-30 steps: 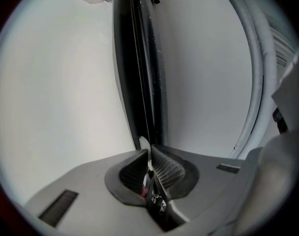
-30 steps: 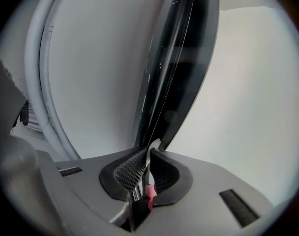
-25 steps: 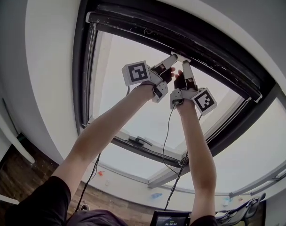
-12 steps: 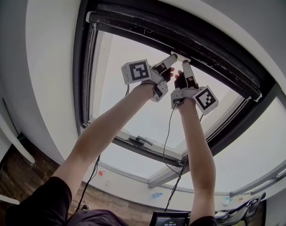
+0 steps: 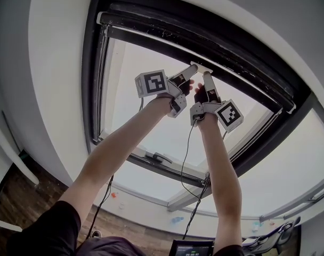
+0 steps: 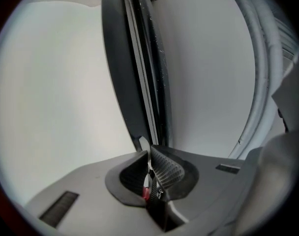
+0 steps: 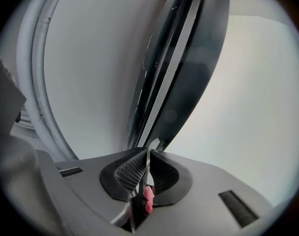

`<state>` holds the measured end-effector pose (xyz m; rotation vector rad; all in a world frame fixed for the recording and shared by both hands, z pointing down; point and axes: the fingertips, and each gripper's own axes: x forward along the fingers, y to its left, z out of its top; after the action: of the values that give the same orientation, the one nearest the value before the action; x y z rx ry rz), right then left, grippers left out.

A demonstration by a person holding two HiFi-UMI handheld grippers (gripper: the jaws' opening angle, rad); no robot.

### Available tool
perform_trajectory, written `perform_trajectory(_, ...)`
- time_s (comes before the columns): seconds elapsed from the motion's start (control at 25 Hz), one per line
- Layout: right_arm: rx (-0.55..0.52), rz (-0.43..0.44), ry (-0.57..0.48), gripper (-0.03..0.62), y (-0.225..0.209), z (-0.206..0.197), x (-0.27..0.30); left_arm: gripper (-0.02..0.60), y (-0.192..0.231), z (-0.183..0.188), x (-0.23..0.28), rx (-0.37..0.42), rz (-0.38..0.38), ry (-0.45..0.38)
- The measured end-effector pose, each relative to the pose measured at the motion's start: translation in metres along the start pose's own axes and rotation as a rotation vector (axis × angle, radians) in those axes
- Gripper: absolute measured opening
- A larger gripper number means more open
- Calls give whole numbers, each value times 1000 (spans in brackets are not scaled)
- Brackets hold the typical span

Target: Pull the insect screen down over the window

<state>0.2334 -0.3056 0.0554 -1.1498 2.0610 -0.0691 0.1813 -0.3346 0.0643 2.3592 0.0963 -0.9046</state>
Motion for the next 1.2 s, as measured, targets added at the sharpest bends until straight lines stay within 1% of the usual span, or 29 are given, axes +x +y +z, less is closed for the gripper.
perform_trajectory(0.2,-13,-15,5,14,-4,-6,-7,35,4,-6,-6,-4,11,11)
perform_trajectory(0.36,2,-32,8,14,-8,-12,-12,37,6,-10,-11,-1,10,17)
perform_trajectory(0.52,5,-28,4,14,-9,-16,-15,37,10,-14,-15,-6,23,19)
perform_trajectory(0.68,13,-49,2,14,-13,-21,-20,38,13,-18,-19,-14,30,22)
perform_trajectory(0.84,21,-41,-1,14,-13,-25,-22,38,15,-21,-21,-18,31,27)
perform_trajectory(0.96,25,-63,2,14,-18,-28,-26,40,17,-23,-23,-23,28,25)
perform_trajectory(1.08,22,-62,7,15,-20,-31,-28,40,20,-26,-27,-35,33,21)
perform_trajectory(1.2,24,-58,9,15,-22,-35,-30,41,25,-29,-30,-31,45,20)
